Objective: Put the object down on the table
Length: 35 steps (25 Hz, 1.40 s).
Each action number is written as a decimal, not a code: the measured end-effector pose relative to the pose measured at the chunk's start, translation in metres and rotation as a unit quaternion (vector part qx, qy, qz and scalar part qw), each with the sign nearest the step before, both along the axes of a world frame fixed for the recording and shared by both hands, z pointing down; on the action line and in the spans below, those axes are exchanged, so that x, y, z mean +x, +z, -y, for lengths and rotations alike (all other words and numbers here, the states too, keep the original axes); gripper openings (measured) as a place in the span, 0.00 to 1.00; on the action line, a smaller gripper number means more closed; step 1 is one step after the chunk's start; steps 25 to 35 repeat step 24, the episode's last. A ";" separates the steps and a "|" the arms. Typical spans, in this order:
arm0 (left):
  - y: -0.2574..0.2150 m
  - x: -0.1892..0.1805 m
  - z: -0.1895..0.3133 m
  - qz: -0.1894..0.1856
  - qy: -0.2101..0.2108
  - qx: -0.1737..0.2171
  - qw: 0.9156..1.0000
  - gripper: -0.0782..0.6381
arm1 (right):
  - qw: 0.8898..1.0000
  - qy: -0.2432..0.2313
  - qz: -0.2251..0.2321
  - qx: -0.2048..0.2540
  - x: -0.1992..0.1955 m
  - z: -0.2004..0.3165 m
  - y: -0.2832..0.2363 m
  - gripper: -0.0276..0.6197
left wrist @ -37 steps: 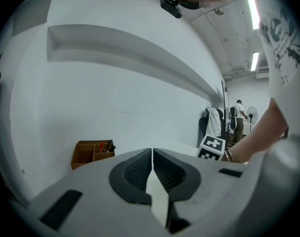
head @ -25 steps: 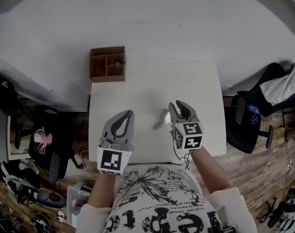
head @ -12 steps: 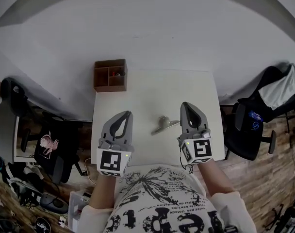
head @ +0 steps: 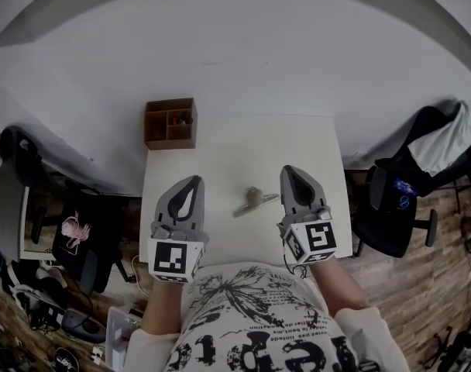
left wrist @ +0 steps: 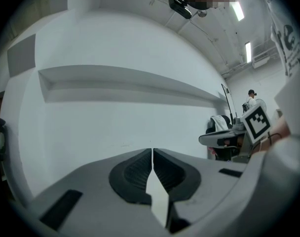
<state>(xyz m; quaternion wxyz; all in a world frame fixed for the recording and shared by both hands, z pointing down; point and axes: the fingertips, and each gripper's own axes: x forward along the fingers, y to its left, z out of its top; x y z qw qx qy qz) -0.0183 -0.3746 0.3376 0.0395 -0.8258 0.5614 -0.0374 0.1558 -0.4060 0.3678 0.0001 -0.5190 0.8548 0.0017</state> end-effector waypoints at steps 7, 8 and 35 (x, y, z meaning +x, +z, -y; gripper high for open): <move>0.007 0.006 -0.001 0.000 0.000 -0.008 1.000 0.13 | 1.000 -0.007 -0.006 -0.016 0.003 -0.004 0.008 0.03; 0.008 0.006 -0.001 0.001 0.000 -0.006 1.000 0.13 | 1.000 -0.007 -0.006 -0.018 0.004 -0.005 0.010 0.03; 0.006 0.016 -0.004 -0.001 -0.011 -0.018 1.000 0.13 | 0.999 0.000 0.007 -0.037 0.016 -0.002 0.015 0.03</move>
